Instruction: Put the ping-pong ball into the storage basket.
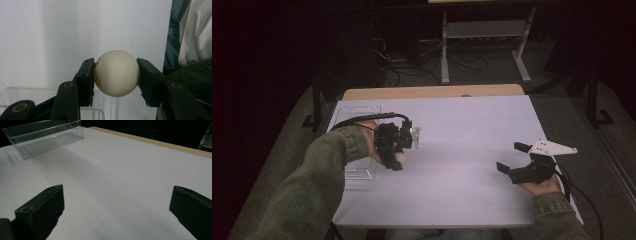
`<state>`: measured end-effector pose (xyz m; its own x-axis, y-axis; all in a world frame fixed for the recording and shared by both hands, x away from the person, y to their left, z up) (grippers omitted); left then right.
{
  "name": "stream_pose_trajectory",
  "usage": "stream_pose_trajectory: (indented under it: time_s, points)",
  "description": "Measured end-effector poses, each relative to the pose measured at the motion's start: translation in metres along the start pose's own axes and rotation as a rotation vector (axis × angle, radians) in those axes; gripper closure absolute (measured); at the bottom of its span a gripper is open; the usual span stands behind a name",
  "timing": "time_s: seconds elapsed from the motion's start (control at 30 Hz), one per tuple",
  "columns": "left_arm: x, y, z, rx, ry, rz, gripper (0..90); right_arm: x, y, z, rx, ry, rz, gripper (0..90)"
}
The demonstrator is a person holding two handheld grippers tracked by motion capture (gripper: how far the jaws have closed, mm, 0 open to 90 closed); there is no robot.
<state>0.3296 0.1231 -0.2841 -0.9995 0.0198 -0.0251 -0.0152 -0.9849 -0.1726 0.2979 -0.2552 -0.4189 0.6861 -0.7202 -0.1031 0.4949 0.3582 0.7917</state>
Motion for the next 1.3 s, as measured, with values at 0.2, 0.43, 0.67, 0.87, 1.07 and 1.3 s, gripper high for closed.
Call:
stream_pose_trajectory:
  time_s: [0.2,0.43,0.67,0.87,1.07,1.3]
  points:
    - [-0.002,-0.009,0.002,-0.008,0.004,0.015,51.0,0.000,0.000,0.000,0.000,0.000,0.001,0.0]
    - [-0.005,-0.021,0.007,0.000,0.006,0.032,51.1,0.000,0.000,0.000,0.000,0.001,0.001,0.0]
    - [-0.009,-0.036,0.016,0.012,0.023,0.058,51.1,0.000,0.000,0.000,-0.003,0.001,0.001,0.0]
    - [-0.014,-0.050,0.021,0.024,0.030,0.083,51.1,0.000,0.000,0.000,-0.003,0.002,0.001,0.0]
    - [-0.018,-0.063,0.023,0.025,0.033,0.109,51.2,0.000,0.000,-0.001,-0.007,0.003,0.003,0.0]
    - [-0.020,-0.081,0.025,0.021,0.026,0.139,51.2,0.000,0.000,-0.001,-0.009,0.002,0.006,0.0]
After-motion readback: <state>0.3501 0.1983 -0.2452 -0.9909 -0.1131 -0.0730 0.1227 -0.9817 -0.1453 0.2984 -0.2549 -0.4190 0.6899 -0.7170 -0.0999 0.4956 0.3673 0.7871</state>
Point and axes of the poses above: each handheld gripper's, and its own axes: z roughly backward along the jaws, y roughly out of its top, x roughly to its right, the point moved 1 cm from there along -z, roughly forward along the jaws, and after that the axes turned 14 degrees about -x, right-handed, at the moved point
